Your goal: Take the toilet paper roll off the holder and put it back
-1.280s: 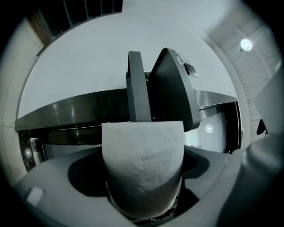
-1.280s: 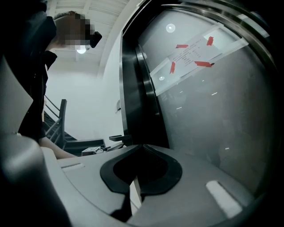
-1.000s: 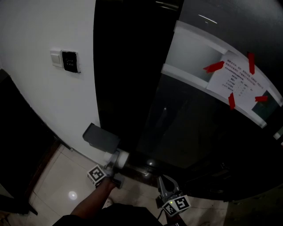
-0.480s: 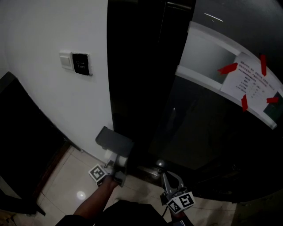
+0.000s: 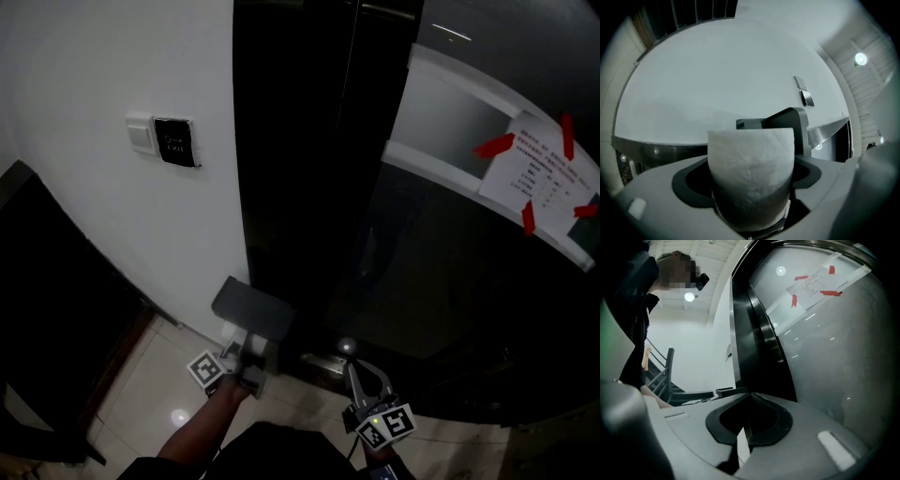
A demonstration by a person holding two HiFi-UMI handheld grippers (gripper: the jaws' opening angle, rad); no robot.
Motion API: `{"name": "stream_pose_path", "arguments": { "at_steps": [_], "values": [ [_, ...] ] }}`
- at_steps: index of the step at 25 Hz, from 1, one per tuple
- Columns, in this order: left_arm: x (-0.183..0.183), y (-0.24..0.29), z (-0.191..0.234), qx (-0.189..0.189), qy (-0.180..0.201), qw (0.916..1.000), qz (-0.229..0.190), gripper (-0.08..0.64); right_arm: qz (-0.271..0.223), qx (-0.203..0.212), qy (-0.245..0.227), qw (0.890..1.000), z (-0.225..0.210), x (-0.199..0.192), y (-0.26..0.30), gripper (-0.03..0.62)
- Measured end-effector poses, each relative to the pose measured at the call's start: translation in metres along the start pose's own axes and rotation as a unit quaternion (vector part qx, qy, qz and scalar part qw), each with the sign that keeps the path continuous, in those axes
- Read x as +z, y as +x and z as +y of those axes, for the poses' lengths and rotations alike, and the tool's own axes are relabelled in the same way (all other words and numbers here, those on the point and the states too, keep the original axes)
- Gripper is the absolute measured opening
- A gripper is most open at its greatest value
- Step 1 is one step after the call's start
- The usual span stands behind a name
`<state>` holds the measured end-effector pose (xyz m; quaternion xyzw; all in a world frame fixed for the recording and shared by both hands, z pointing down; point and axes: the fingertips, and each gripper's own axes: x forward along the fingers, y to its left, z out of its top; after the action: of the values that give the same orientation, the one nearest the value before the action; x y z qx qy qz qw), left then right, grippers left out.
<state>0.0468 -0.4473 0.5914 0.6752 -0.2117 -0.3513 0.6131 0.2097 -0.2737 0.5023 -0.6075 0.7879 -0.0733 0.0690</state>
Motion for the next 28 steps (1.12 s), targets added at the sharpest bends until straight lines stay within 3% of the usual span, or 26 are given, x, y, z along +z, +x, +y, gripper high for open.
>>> {"name": "stream_pose_path", "arguments": {
  "at_steps": [15, 28],
  "values": [
    [0.008, -0.009, 0.000, -0.019, -0.027, 0.9994, 0.000, 0.465, 0.005, 0.010, -0.003, 1.000, 0.011, -0.005, 0.011, 0.014],
    [0.011, -0.043, -0.008, -0.002, 0.030, 0.9994, -0.017, 0.465, 0.007, 0.044, -0.007, 0.999, 0.018, 0.000, 0.006, 0.014]
  ]
}}
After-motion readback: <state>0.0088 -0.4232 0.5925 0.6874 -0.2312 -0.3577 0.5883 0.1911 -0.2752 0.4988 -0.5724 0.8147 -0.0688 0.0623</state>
